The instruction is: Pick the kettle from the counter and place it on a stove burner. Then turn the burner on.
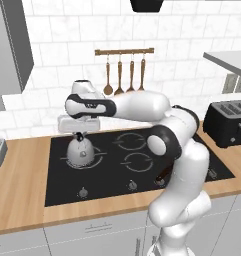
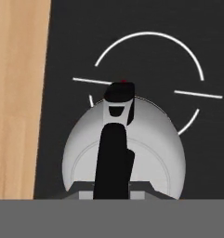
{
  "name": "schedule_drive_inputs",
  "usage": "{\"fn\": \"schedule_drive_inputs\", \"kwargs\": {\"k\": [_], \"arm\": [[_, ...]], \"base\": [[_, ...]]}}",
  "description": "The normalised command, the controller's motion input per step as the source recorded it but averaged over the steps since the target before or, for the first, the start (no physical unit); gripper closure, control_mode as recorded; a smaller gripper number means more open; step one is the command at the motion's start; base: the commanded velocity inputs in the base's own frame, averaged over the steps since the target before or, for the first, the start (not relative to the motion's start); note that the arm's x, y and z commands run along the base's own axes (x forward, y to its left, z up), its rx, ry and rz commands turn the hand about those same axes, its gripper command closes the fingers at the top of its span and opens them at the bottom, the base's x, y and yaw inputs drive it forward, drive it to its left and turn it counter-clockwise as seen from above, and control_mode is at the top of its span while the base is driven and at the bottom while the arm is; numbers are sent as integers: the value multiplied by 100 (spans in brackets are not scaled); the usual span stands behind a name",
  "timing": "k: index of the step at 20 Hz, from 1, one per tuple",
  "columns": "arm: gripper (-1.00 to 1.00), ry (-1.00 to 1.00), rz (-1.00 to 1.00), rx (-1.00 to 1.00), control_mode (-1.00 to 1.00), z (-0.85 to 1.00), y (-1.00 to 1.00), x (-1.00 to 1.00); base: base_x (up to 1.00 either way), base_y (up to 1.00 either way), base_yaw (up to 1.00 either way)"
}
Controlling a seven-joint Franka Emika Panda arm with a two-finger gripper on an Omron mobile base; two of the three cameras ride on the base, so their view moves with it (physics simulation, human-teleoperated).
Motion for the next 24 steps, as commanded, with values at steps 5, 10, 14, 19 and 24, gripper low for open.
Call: {"fn": "schedule_drive_inputs", "kwargs": {"k": [5,10,14,19,24], "arm": [[100,11,-16,-12,-100,0,0,61],[100,5,-12,-6,-100,-4,-2,22],[100,7,-6,0,-100,-32,0,11],[100,1,-2,0,-100,-56,0,15],[100,-3,-1,0,-100,-42,0,1]], "base": [[0,0,0],[0,0,0],[0,0,0],[0,0,0],[0,0,0]]}}
